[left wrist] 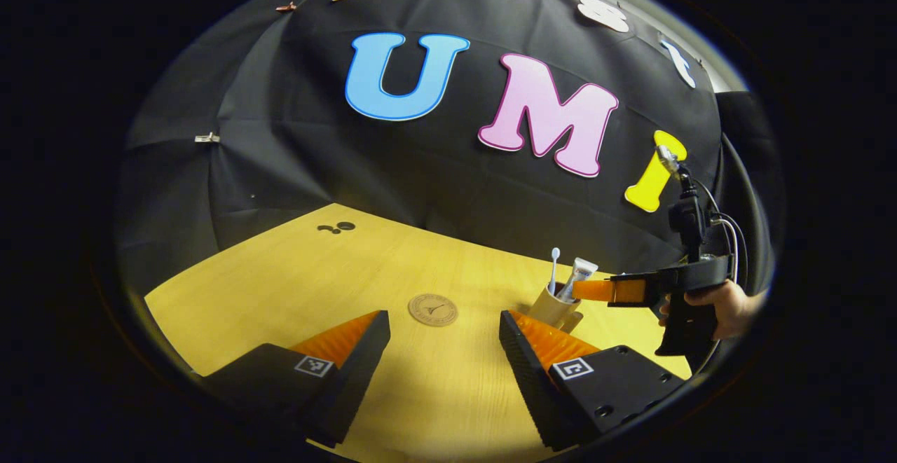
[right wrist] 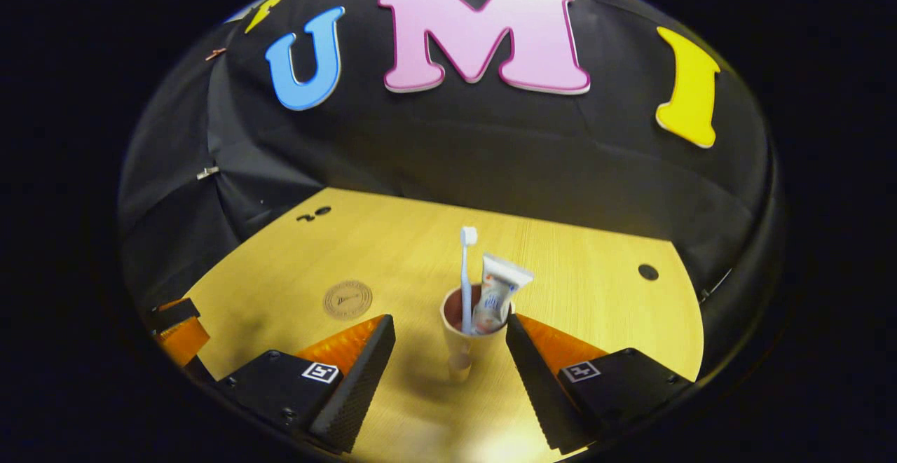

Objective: Put the toothbrush and toothpaste on the desktop into the cup, then pick up the cup and place it on the coaster on the desktop.

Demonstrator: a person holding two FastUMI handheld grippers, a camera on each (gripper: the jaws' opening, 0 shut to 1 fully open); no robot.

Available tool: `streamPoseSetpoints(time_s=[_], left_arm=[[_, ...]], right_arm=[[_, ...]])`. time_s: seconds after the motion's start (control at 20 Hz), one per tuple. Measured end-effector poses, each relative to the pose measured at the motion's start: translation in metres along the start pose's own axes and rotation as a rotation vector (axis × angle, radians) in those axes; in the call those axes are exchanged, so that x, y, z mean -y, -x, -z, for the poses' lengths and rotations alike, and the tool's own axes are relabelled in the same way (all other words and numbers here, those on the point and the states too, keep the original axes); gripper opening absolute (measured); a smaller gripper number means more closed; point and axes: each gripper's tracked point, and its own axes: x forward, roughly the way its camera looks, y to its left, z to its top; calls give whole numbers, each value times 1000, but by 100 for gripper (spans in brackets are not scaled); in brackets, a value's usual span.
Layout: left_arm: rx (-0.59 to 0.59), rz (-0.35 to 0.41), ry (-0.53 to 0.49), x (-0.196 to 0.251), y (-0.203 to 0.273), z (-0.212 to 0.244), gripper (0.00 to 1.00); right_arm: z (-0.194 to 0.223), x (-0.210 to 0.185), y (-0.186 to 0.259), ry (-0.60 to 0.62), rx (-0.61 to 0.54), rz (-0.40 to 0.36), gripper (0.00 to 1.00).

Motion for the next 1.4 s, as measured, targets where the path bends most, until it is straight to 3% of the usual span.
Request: streamPoseSetpoints(time_s=[0.2,0.45,0.6,0.8,1.25,1.4], left_arm=[[-40,-13,-10,-13,28,2,98],[-79,-8,-63,-25,49,8,98],[-95,-10,-100,-27,56,9,97],[-94,2,-106,-26,60,5,98],[-114,-6,-105,-32,53,6,98],[-128,-10,-102,-35,51,11,98]], right_arm=[[26,8,-15,-72,-185,7,98],[28,19,-36,-47,-314,20,98],[35,11,-41,-141,-405,5,98],[55,16,-55,-161,-507,29,98],[69,20,-75,-243,-584,57,94],[73,19,-78,-252,-596,57,84]])
